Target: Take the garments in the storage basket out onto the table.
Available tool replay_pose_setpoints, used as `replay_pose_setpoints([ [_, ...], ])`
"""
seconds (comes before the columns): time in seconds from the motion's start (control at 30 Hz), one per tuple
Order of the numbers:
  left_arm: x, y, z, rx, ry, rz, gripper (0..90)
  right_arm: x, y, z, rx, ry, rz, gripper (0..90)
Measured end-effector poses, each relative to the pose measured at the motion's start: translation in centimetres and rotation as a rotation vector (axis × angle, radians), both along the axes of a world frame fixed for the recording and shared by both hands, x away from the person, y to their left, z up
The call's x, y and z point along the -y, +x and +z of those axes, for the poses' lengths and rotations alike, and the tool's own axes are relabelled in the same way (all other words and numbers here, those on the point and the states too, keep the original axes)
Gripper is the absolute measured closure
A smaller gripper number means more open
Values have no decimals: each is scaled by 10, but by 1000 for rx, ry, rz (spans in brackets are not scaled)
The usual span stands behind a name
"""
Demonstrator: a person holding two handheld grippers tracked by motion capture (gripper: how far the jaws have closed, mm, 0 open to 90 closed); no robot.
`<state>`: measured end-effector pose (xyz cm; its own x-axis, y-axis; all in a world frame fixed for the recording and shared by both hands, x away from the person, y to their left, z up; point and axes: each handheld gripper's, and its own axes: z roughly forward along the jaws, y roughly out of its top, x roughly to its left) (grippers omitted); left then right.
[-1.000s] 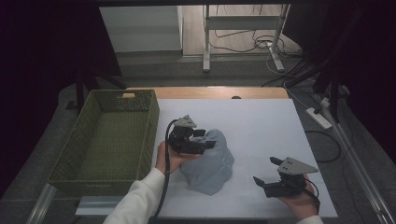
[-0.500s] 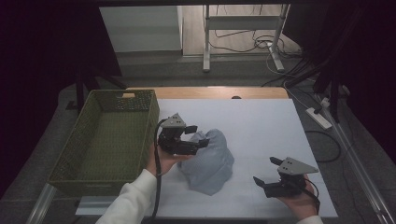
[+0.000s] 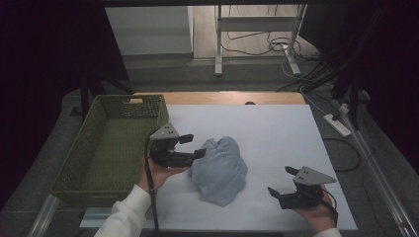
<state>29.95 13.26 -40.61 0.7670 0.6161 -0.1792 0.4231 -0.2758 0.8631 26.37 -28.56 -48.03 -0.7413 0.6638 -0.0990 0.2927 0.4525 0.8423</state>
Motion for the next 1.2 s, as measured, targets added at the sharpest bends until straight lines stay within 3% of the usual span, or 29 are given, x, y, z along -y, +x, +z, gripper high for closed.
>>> replay_pose_setpoints([
  [0.63, -28, -15, -11, -5, 9, 52, 255, 0, 1, -1, -7, 4, 3, 82],
  [1.03, -30, -12, -12, -9, 2, 49, 257, -2, 1, -1, -16, 32, 14, 82],
  [1.2, -27, -11, -13, -7, 21, 35, 259, -4, 2, 1, -18, 52, 16, 82],
])
